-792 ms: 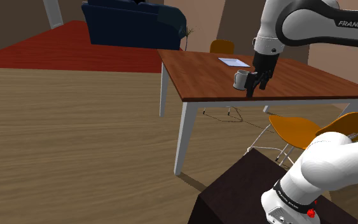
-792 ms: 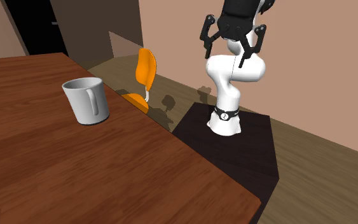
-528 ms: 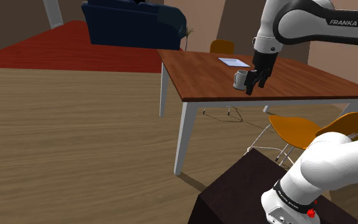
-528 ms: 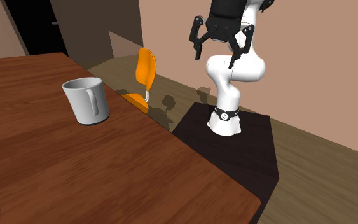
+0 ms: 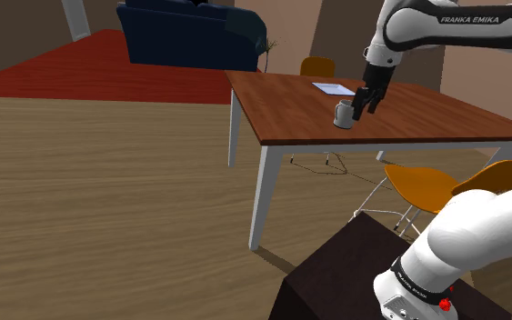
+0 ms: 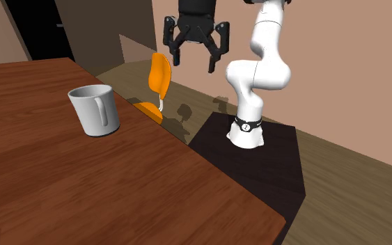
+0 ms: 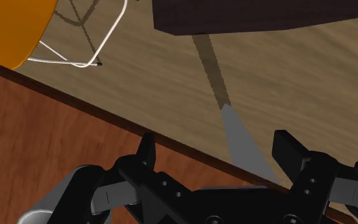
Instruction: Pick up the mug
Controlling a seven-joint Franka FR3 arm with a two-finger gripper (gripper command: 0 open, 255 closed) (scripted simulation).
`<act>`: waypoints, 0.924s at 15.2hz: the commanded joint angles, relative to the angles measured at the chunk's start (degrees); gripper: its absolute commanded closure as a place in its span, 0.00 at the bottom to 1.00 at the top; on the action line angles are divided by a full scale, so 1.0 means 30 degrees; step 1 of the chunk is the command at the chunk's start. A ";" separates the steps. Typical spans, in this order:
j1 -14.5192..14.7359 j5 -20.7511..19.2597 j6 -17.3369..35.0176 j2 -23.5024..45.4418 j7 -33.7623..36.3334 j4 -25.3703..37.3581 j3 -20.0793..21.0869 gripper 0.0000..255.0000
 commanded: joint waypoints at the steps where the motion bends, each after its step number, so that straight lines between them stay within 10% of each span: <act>1: -0.0125 0.0044 0.0513 0.1050 -0.0952 0.0758 -0.0851 0.00; 14: -0.0994 0.3833 0.1326 0.9810 -0.7917 0.8807 -0.5751 0.00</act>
